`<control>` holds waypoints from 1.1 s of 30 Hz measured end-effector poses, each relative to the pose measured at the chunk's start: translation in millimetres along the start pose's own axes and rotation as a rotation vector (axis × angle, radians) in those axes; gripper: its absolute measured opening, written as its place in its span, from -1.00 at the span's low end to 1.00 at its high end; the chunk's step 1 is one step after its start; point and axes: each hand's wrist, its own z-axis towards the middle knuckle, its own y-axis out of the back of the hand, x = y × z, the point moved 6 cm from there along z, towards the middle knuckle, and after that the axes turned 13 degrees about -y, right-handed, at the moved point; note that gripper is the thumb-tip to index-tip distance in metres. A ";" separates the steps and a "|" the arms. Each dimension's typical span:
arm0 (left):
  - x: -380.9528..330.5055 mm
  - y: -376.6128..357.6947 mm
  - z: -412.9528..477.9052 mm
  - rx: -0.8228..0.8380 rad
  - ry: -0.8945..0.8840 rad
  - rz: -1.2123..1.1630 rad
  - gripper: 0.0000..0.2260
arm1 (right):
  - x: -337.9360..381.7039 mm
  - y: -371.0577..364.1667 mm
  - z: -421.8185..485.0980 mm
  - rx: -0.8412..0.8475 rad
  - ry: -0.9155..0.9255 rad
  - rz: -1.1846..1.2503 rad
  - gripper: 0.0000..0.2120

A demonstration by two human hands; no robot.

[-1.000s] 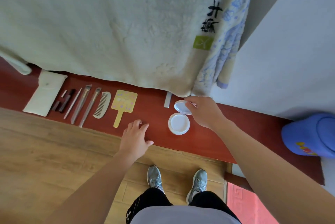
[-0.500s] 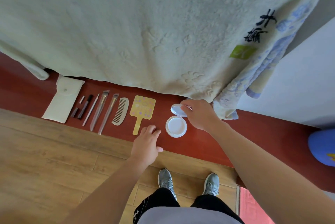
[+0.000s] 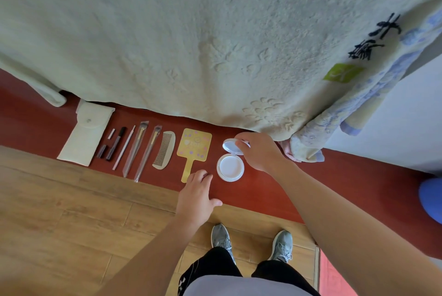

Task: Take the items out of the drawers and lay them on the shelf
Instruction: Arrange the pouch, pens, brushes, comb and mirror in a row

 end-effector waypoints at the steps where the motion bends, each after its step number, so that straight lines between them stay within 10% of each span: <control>1: 1.1 -0.2 -0.1 -0.005 0.000 -0.005 -0.28 | -0.5 -1.8 1.5 -0.001 0.001 0.000 -0.79; 33: 2.6 -0.2 -0.5 -0.021 -0.042 0.013 -0.28 | -7.4 -15.4 5.2 -0.046 0.032 0.071 -0.81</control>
